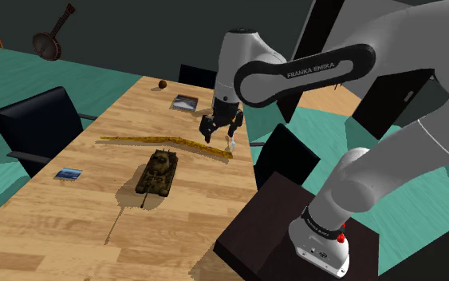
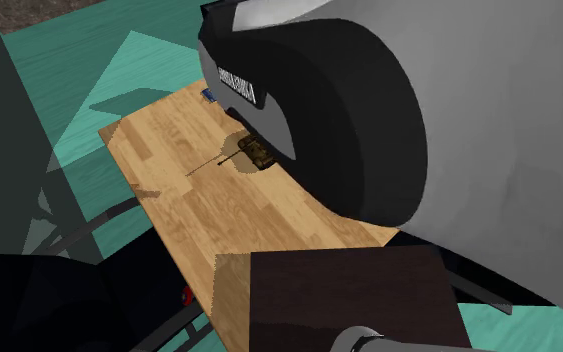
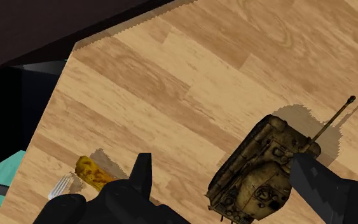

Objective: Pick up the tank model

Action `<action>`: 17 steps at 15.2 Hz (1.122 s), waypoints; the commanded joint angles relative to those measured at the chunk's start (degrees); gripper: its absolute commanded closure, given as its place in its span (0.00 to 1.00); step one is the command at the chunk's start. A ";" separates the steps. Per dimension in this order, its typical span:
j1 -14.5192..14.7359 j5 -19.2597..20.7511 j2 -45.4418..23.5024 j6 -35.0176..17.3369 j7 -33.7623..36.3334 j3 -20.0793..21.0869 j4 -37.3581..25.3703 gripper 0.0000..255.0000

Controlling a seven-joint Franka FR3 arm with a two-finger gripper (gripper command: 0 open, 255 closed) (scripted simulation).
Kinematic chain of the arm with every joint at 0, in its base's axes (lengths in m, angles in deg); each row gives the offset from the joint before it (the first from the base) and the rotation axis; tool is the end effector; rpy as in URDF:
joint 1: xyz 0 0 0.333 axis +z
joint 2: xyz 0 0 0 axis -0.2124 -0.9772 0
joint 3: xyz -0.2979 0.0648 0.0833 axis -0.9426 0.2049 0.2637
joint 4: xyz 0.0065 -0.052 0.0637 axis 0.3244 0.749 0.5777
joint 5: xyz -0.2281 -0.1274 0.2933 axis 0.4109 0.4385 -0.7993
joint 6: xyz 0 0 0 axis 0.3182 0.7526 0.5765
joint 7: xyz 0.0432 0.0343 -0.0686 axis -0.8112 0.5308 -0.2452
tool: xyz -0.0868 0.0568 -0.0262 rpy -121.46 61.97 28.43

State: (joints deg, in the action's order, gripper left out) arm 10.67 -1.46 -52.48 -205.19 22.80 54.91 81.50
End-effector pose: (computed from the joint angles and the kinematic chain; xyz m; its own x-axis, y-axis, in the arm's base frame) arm 0.4080 0.1252 0.4323 0.9354 -0.3474 0.0659 -0.3514 -0.9341 0.0630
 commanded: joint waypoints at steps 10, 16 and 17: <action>-1.81 10.10 -26.23 -12.06 28.21 7.21 -11.17 0.00; 1.84 17.60 -41.25 -14.04 42.27 4.91 -22.02 0.00; 2.64 18.46 -43.65 -14.13 44.17 4.27 -24.10 0.00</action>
State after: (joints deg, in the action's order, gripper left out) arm 12.49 16.05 -93.75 -219.30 64.71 59.73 59.46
